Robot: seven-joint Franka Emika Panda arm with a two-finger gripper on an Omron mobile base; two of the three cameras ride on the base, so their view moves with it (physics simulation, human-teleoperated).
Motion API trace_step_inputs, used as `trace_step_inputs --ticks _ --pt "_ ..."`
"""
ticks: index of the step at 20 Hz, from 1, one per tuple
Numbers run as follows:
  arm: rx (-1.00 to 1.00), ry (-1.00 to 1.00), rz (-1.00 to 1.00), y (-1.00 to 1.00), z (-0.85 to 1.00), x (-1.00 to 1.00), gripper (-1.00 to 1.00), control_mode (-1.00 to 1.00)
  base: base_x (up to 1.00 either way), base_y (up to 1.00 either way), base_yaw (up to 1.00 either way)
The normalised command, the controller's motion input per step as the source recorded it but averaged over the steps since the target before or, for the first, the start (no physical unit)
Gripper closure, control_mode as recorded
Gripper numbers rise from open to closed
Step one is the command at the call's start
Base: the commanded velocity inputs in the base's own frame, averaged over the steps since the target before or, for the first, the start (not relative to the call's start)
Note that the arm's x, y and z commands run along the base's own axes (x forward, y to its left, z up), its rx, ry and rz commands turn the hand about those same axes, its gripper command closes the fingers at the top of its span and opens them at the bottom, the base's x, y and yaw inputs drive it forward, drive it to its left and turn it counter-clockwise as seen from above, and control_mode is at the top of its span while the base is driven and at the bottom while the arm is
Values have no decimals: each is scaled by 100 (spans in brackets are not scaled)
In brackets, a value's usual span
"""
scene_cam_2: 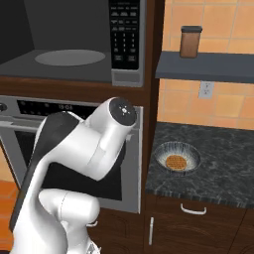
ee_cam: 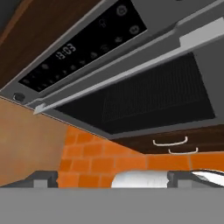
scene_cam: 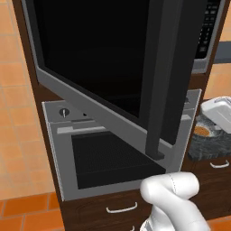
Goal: Open the microwave, place the bowl with waffle inside the microwave, then close the microwave door and turn it on.
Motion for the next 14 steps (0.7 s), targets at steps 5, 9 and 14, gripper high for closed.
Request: trace_step_inputs --ticks 5,9,14 --pt "0 21 -22 -100 -40 70 -100 -100 0 0 0" --pt "0 17 -21 -100 -59 69 -100 -100 0 0 0" --pt "0 10 -22 -100 -74 50 -100 -100 0 0 0"
